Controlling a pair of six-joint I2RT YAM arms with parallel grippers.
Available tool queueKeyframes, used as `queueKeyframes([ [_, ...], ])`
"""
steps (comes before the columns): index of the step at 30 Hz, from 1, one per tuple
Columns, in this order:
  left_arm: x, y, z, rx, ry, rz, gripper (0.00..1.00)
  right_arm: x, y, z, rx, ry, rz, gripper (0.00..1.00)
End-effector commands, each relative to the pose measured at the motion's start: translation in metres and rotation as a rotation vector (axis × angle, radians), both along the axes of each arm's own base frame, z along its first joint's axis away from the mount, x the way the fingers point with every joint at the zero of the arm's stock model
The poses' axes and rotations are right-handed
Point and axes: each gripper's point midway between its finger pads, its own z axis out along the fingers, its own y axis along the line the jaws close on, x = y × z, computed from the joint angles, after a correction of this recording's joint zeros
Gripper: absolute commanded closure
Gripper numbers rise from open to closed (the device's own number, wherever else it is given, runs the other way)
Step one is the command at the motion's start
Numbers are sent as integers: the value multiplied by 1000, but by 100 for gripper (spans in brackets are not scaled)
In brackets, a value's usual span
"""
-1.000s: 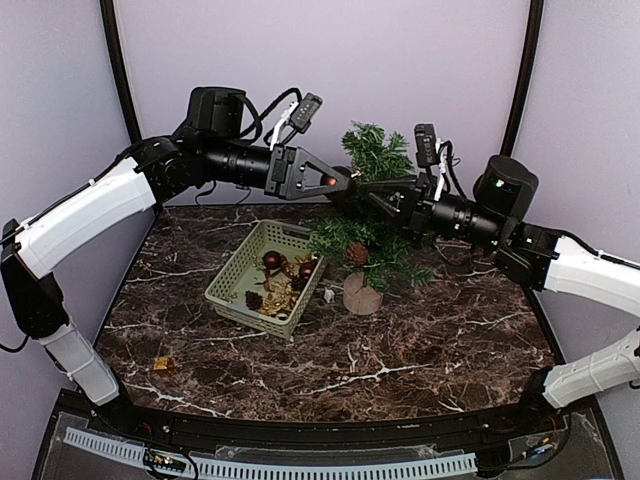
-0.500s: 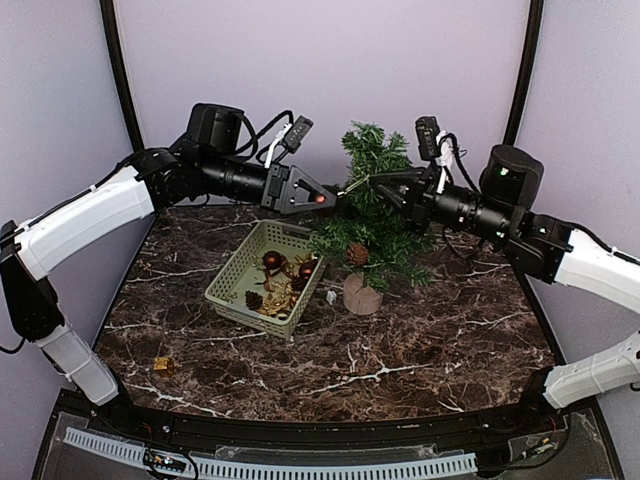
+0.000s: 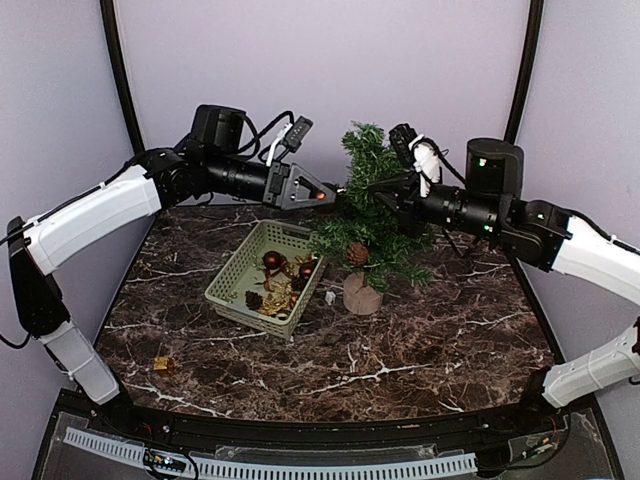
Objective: Decorate the small christmas tree
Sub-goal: Hang the ornament ball on the branch.
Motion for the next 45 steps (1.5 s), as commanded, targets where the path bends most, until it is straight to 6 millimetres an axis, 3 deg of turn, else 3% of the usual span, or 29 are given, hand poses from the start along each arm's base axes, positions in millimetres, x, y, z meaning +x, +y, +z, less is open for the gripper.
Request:
queueKeyframes([
  [1, 4, -8, 9, -26, -28, -45, 59, 3, -5, 14, -7, -40, -47, 100],
  [11, 14, -13, -1, -2, -19, -36, 59, -1, -10, 18, 61, 13, -52, 100],
  [20, 17, -18, 7, -8, -22, -46, 60, -4, -13, 41, 131, 45, -59, 100],
  [33, 25, -24, -4, 32, 20, -45, 59, 12, -21, 27, 101, 103, -169, 100],
  [45, 30, -32, -1, 33, 30, -62, 59, 22, -29, 20, 94, 134, -248, 100],
])
